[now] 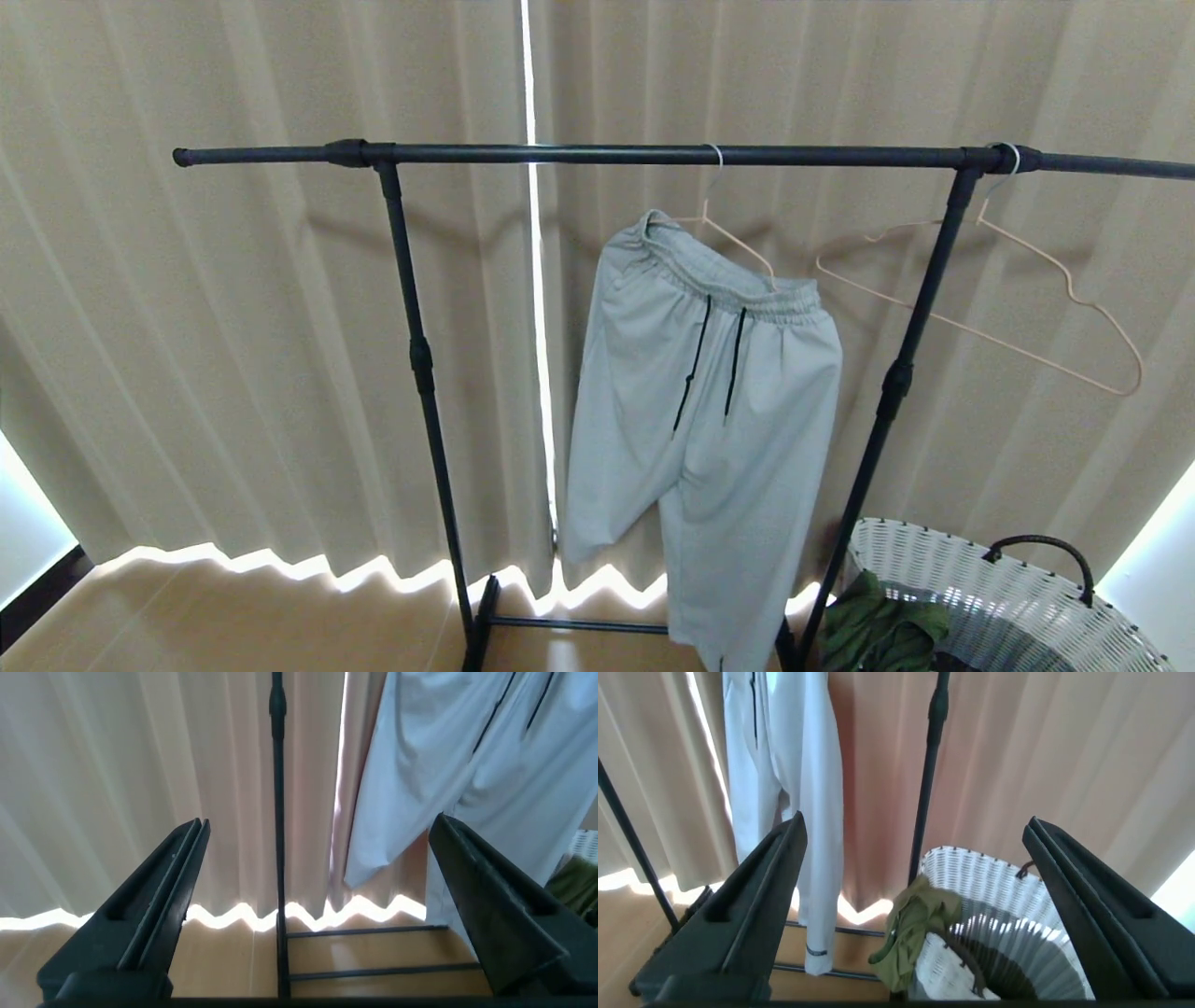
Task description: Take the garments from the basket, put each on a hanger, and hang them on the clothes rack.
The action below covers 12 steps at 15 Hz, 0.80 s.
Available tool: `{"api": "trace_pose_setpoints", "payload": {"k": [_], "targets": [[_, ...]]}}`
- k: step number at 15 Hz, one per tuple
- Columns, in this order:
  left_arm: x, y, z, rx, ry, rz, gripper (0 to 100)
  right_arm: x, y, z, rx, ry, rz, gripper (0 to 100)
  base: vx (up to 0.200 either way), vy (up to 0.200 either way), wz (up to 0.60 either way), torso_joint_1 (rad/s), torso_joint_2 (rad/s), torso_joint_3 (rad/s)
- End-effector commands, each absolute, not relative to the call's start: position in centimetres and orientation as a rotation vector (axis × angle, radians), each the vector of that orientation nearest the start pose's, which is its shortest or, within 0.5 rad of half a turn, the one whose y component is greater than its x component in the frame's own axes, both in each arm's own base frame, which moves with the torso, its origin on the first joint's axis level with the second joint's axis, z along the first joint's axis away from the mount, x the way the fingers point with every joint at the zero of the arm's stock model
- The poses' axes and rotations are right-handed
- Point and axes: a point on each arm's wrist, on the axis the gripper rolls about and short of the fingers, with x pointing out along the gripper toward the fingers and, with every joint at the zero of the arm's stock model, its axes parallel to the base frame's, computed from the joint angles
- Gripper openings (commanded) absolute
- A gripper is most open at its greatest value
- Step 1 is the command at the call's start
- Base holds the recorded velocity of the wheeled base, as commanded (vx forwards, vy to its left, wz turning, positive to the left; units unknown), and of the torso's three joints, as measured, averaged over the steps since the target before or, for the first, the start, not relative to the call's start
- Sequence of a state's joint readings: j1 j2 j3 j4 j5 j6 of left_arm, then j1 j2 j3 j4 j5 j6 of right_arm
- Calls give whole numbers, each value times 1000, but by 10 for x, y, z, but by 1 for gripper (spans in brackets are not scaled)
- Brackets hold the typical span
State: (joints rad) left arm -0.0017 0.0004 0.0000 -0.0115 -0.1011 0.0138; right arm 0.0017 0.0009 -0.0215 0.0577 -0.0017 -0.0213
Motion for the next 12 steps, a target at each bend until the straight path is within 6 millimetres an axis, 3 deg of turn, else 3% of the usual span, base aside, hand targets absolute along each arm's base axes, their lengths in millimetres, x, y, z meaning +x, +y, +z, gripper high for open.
{"api": "trace_pose_setpoints", "payload": {"k": [1, 12], "targets": [[-23, -2, 77, 14, -13, -103, 100, -25, 0, 76, -22, 35, 0, 100, 0, 0, 0, -207, 486, 290], [-23, -2, 77, 11, -13, -101, 100, -25, 0, 76, -19, 35, -6, 100, 0, 0, 0, -172, 463, 292]]}}
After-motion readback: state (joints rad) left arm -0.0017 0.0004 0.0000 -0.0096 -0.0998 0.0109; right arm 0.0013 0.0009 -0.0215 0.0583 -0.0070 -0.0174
